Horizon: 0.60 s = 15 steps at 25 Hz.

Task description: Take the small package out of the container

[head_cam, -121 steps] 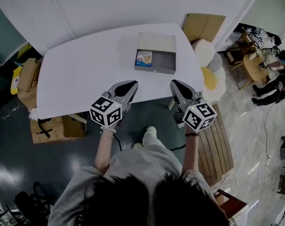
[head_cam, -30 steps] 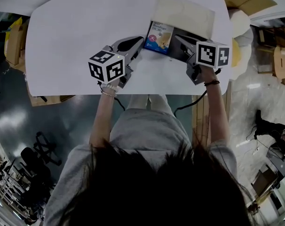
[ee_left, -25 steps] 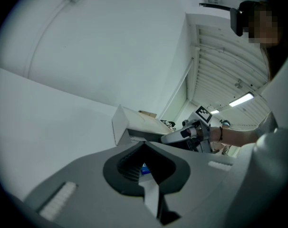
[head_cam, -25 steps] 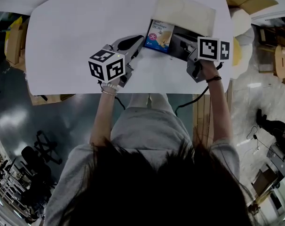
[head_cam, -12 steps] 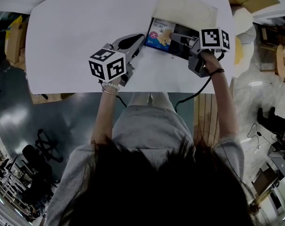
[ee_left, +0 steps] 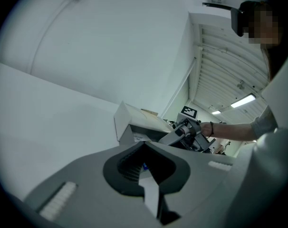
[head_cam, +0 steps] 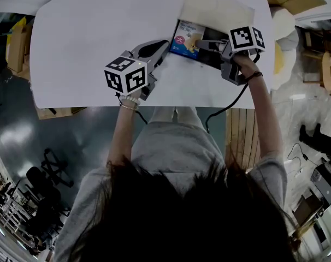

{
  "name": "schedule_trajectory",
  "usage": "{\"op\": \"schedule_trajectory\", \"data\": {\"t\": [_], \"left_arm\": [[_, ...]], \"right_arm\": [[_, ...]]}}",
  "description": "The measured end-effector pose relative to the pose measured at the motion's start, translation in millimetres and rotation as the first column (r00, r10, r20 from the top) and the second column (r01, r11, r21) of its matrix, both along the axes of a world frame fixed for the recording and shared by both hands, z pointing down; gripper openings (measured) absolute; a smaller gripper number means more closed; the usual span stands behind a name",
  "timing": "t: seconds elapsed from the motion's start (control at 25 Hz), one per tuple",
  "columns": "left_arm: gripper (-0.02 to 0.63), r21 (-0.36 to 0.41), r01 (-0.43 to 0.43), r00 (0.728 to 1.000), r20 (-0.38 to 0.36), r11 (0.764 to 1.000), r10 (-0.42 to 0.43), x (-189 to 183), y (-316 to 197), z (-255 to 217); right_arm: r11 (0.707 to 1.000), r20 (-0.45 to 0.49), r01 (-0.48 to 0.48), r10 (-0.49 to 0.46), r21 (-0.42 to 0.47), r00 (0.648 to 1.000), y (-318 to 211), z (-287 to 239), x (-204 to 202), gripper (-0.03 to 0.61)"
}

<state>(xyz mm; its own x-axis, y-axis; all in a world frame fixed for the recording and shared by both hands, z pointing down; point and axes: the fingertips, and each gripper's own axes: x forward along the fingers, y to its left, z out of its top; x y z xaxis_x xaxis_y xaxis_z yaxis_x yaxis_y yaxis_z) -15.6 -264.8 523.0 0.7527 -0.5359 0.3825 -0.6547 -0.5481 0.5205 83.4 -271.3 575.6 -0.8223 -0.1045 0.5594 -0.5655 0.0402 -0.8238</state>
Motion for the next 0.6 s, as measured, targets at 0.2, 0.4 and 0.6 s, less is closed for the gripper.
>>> {"op": "schedule_trajectory", "data": {"t": [0.2, 0.4, 0.6], "left_arm": [[-0.011, -0.001, 0.007, 1.0, -0.001, 1.0, -0.007, -1.0, -0.1, 0.3], [-0.011, -0.002, 0.006, 1.0, 0.0, 1.0, -0.006, 0.2, -0.1, -0.1], [-0.011, -0.003, 0.01, 1.0, -0.003, 1.0, -0.01, 1.3, 0.3, 0.3]], "right_arm": [[0.999, 0.032, 0.022, -0.021, -0.031, 0.999, 2.8, 4.0, -6.0, 0.196], [0.998, 0.078, 0.017, -0.012, -0.066, 0.997, 3.3, 5.1, -10.6, 0.193], [0.994, 0.091, -0.002, 0.012, -0.105, 0.996, 4.1, 3.9, -8.2, 0.164]]}}
